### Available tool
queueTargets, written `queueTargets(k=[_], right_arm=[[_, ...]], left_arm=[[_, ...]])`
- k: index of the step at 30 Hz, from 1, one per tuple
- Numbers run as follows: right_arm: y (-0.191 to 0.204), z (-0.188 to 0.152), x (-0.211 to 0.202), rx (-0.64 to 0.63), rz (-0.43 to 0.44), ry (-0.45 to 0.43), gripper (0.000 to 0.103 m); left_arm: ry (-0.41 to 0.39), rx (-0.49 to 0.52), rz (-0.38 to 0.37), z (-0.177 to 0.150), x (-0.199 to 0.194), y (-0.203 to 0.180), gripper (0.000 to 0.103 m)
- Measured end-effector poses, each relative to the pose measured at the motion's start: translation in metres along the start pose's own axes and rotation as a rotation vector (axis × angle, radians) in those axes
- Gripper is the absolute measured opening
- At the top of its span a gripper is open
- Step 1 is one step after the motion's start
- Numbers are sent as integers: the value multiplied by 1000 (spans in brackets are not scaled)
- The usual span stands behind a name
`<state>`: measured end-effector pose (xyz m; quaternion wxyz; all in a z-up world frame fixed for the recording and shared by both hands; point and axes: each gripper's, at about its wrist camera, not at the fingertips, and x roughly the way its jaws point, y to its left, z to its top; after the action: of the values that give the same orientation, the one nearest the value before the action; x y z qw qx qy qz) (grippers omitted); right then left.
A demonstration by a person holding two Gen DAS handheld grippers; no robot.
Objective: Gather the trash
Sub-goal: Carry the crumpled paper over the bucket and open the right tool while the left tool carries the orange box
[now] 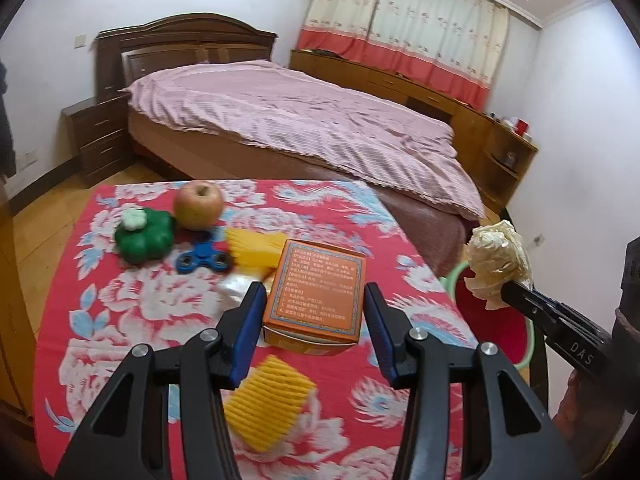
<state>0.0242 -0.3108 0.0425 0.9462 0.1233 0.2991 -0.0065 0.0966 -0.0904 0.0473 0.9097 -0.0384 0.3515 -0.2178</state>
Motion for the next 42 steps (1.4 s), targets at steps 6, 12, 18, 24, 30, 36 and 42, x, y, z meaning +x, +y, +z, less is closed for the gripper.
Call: queueTargets(k=[6, 12, 18, 24, 30, 36, 42], right_arm=[[-25, -8, -24, 44, -53, -25, 19], [-57, -16, -40, 100, -106, -38, 19], [-86, -26, -46, 157, -147, -32, 19], [-110, -38, -47, 205, -186, -17, 19], [-135, -50, -41, 263, -209, 16, 19], [-158, -60, -34, 311, -230, 51, 21], [-177, -64, -28, 336, -273, 72, 23]], left_arm=[[16, 49, -52, -4, 3, -36, 50], [41, 107, -100, -8, 13, -73, 50], [67, 170, -143, -12, 29, -107, 50], [107, 202, -178, -16, 50, -134, 50], [120, 263, -208, -22, 67, -160, 50], [136, 293, -233, -22, 84, -181, 50], [177, 309, -259, -27, 108, -199, 50]])
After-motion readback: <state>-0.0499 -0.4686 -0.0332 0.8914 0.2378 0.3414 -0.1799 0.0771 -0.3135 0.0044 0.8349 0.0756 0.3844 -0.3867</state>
